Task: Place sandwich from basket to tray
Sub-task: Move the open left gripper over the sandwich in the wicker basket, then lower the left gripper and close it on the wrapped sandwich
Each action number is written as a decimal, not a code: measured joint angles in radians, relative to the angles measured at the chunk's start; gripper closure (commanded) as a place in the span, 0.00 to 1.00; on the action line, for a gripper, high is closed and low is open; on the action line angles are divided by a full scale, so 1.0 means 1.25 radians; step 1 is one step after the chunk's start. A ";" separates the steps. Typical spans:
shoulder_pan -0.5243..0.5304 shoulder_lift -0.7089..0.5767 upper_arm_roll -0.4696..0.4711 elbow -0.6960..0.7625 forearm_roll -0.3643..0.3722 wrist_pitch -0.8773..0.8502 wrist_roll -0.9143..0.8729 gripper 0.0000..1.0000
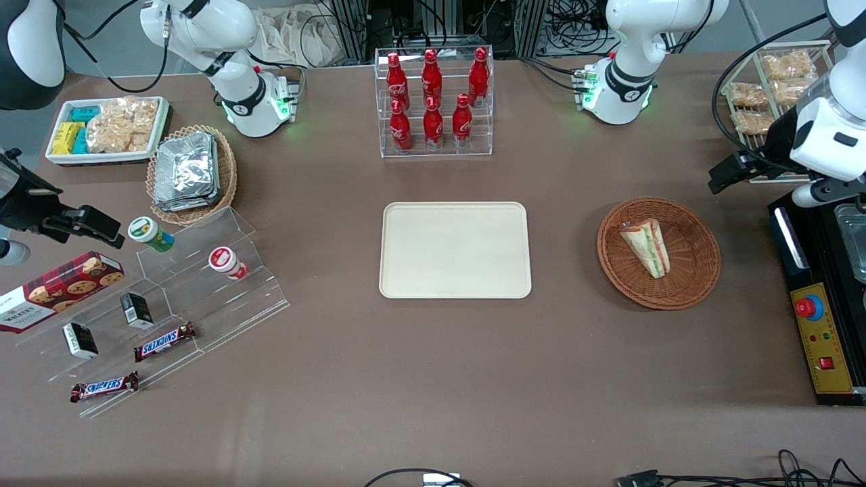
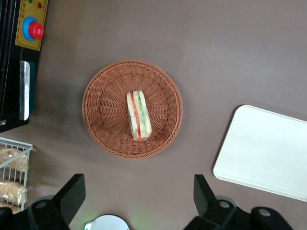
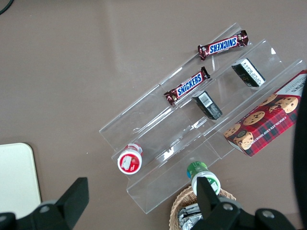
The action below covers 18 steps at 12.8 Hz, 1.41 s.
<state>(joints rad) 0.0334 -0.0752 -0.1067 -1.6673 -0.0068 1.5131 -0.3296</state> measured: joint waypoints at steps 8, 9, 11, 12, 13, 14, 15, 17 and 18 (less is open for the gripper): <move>0.018 -0.005 0.041 -0.094 0.003 0.035 0.002 0.00; 0.020 -0.023 0.060 -0.156 0.003 0.091 0.007 0.00; 0.023 -0.071 0.075 -0.295 0.003 0.192 -0.002 0.00; 0.023 -0.088 0.074 -0.354 0.003 0.241 -0.025 0.00; 0.022 -0.096 0.072 -0.402 0.003 0.282 -0.047 0.00; 0.020 -0.096 0.071 -0.444 0.003 0.326 -0.071 0.00; 0.018 -0.094 0.068 -0.487 0.003 0.381 -0.096 0.00; 0.016 -0.079 0.048 -0.586 0.003 0.526 -0.139 0.00; 0.015 -0.059 0.033 -0.624 0.003 0.588 -0.158 0.00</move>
<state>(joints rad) 0.0518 -0.1486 -0.0650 -2.4478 -0.0028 2.2487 -0.5270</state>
